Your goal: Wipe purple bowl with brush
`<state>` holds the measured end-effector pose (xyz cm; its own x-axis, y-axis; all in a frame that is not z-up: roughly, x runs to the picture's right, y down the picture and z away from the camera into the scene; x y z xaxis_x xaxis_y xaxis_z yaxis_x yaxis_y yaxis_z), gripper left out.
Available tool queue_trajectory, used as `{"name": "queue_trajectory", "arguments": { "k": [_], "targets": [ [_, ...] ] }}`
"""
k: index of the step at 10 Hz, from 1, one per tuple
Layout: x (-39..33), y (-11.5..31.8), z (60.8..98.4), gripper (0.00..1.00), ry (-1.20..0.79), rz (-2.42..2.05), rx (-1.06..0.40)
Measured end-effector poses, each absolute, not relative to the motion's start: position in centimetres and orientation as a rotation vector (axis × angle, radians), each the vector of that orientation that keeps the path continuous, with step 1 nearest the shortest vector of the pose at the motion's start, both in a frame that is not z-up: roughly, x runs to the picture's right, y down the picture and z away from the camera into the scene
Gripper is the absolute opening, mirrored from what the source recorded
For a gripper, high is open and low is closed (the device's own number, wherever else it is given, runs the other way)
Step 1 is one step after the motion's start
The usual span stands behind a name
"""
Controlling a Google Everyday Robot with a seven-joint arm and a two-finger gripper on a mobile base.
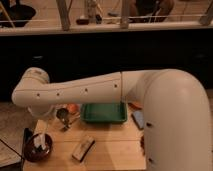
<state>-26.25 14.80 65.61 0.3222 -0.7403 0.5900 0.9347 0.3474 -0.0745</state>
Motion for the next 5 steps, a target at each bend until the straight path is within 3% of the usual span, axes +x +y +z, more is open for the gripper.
{"name": "queue_trajectory", "arguments": {
  "k": [5],
  "targets": [
    [-26.5, 17.0, 69.2, 0.00, -0.536, -1.129, -0.471]
  ]
}}
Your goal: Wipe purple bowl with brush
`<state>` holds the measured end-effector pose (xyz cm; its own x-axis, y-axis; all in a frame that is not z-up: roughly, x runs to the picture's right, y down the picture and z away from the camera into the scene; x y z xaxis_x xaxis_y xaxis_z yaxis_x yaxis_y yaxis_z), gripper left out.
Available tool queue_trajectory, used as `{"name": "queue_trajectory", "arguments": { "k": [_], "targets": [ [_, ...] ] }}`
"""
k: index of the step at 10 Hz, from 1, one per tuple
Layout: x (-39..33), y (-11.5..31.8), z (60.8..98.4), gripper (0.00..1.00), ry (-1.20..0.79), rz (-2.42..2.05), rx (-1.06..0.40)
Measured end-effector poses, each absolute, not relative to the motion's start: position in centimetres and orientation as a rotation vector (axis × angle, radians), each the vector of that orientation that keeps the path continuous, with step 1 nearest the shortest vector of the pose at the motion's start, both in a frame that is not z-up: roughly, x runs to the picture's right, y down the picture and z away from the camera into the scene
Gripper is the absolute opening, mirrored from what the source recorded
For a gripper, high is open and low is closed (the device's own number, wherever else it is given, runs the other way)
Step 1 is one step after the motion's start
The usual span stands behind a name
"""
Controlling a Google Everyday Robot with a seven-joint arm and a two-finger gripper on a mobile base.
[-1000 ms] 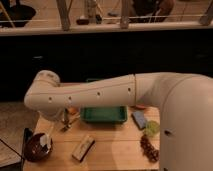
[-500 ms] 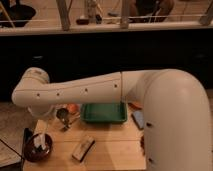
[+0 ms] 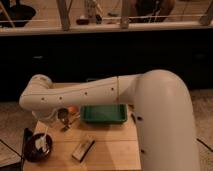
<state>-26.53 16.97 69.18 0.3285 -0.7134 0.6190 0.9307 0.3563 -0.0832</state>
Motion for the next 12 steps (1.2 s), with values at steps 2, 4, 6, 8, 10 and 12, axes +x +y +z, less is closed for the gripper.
{"name": "queue_trajectory", "arguments": {
  "k": [2, 4, 6, 8, 10, 12],
  "targets": [
    [-26.3, 17.3, 69.7, 0.00, -0.539, -1.117, -0.479],
    [-26.1, 17.0, 70.2, 0.00, -0.532, -1.110, -0.471],
    [-26.3, 16.1, 70.5, 0.00, -0.529, -1.117, -0.453],
    [-28.4, 15.6, 70.6, 0.00, -0.537, -1.157, -0.433],
    [-31.0, 15.7, 70.5, 0.00, -0.560, -1.211, -0.414],
    [-32.6, 16.9, 70.0, 0.00, -0.587, -1.271, -0.406]
  ]
}}
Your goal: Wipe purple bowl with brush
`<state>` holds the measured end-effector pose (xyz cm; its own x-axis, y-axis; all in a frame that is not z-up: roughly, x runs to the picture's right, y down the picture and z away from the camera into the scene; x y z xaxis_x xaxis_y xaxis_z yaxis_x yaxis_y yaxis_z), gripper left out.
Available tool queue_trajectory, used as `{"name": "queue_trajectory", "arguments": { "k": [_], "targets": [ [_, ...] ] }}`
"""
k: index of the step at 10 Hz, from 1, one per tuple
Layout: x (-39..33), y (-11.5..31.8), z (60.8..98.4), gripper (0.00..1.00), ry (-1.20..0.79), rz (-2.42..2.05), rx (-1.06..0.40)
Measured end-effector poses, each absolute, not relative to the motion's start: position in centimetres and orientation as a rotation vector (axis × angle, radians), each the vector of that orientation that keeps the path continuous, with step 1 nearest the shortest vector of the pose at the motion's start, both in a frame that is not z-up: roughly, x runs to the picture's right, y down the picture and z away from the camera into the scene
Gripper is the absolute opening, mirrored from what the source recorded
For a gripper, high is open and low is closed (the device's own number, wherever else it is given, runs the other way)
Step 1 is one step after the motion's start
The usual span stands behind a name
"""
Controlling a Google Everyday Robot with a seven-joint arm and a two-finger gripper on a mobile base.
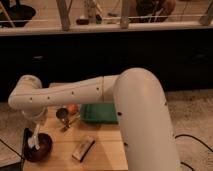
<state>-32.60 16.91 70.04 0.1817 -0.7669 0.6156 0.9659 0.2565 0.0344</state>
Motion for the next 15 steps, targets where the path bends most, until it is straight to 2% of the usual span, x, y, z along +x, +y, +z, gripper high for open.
{"name": "queue_trajectory", "arguments": {
  "k": [5, 9, 12, 15],
  "targets": [
    [-29.0, 18.9, 69.1, 0.00, -0.568, -1.244, -0.418],
    [-25.4, 16.3, 70.1, 0.00, -0.510, -1.176, -0.415],
    [-28.1, 14.8, 70.6, 0.00, -0.516, -1.223, -0.409],
    [-31.9, 15.5, 70.0, 0.00, -0.560, -1.308, -0.400]
  ]
}}
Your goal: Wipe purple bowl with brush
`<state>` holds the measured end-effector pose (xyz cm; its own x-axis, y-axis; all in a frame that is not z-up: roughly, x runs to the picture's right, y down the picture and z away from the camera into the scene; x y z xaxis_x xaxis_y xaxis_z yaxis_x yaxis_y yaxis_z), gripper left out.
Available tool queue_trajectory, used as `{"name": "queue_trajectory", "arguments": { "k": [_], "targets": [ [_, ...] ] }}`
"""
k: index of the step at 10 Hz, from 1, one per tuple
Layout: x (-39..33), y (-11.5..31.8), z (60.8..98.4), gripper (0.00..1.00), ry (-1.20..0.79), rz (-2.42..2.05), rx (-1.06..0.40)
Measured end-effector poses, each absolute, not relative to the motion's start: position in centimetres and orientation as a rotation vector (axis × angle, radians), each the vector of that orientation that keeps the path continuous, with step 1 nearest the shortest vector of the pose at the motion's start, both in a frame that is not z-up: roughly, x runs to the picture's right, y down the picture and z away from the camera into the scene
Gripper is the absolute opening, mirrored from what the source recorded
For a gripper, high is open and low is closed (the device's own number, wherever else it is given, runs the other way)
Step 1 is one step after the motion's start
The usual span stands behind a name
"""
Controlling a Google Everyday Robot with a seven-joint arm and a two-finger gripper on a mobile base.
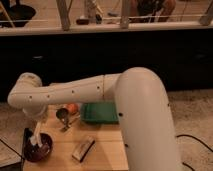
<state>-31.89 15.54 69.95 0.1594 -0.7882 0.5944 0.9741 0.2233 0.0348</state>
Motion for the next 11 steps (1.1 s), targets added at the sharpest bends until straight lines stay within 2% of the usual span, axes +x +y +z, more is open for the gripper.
{"name": "queue_trajectory", "arguments": {
  "k": [3, 6, 11],
  "targets": [
    [-31.6, 17.3, 69.5, 0.00, -0.580, -1.315, -0.417],
    [-27.3, 17.7, 69.3, 0.00, -0.551, -1.270, -0.443],
    [-26.0, 14.5, 69.9, 0.00, -0.503, -1.237, -0.428]
  ]
}}
